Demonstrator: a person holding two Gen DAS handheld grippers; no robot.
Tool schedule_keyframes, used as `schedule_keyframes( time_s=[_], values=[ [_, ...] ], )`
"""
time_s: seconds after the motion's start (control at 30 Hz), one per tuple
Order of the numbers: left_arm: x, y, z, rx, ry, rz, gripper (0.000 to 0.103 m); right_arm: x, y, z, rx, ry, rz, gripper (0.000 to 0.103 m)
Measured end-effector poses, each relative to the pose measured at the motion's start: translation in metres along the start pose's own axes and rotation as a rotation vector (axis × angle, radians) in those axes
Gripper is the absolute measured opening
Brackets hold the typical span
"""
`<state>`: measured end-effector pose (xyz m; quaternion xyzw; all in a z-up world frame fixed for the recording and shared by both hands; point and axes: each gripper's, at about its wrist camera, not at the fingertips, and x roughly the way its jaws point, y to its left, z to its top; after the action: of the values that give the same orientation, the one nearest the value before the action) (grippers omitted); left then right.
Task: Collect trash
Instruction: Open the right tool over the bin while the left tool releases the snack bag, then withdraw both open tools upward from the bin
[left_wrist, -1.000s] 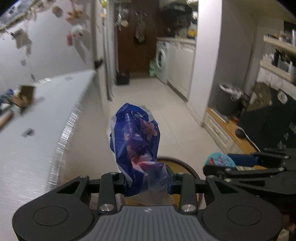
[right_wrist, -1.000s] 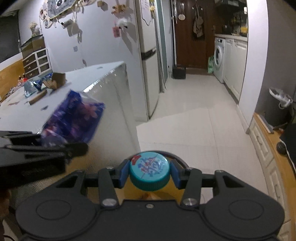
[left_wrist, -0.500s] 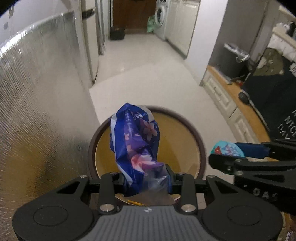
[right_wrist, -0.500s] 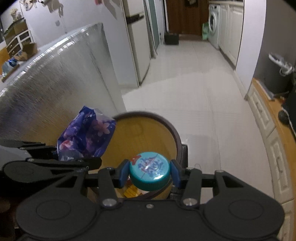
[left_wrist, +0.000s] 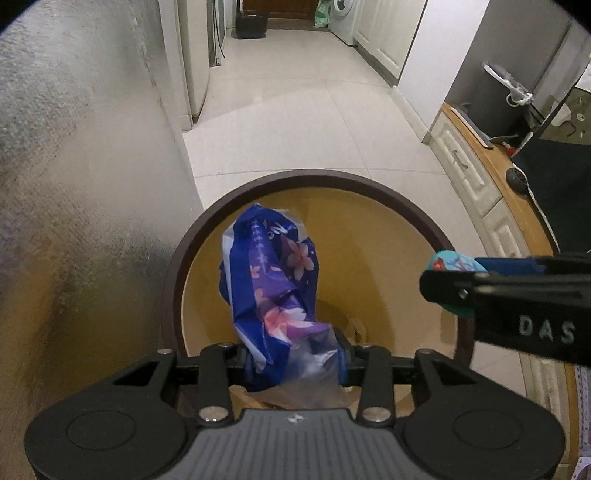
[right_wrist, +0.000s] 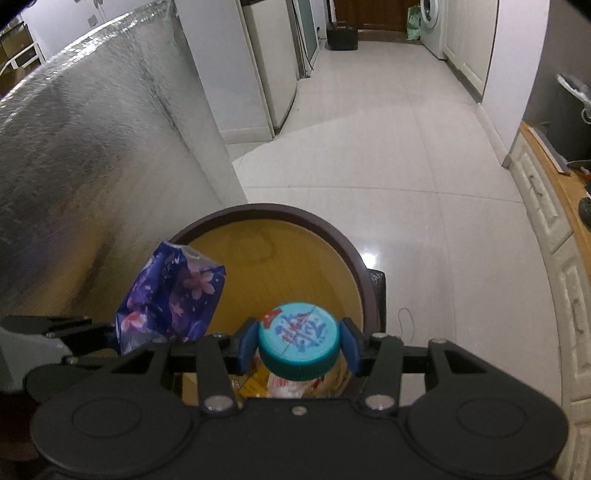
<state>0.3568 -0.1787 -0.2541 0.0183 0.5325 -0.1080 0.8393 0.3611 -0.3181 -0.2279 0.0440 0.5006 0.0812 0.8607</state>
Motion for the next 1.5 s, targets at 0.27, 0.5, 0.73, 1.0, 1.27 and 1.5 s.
schedule_keyframes(
  time_s=[0.27, 0.5, 0.73, 1.0, 1.27, 1.5],
  values=[
    [0.013, 0.002, 0.008, 0.008, 0.016, 0.019, 0.072, 0.029, 0.003, 0.021, -0.008, 0.022, 0.001, 0.049],
    [0.015, -0.002, 0.005, 0.022, 0.041, 0.021, 0.09, 0.035, 0.001, 0.025, 0.02, 0.028, 0.008, 0.059],
    [0.013, -0.005, 0.0, 0.008, 0.077, 0.007, 0.098, 0.031, -0.004, 0.017, 0.008, 0.049, 0.011, 0.062],
    [-0.002, -0.006, -0.008, 0.002, 0.093, -0.01, 0.103, 0.013, -0.007, 0.002, -0.004, 0.056, 0.009, 0.074],
    [-0.021, -0.008, -0.018, 0.013, 0.084, -0.008, 0.103, -0.002, -0.009, -0.008, 0.01, 0.046, 0.009, 0.088],
    [-0.037, -0.004, -0.026, -0.001, 0.077, 0.012, 0.103, -0.017, -0.005, -0.013, 0.0, 0.031, -0.008, 0.101]
  ],
)
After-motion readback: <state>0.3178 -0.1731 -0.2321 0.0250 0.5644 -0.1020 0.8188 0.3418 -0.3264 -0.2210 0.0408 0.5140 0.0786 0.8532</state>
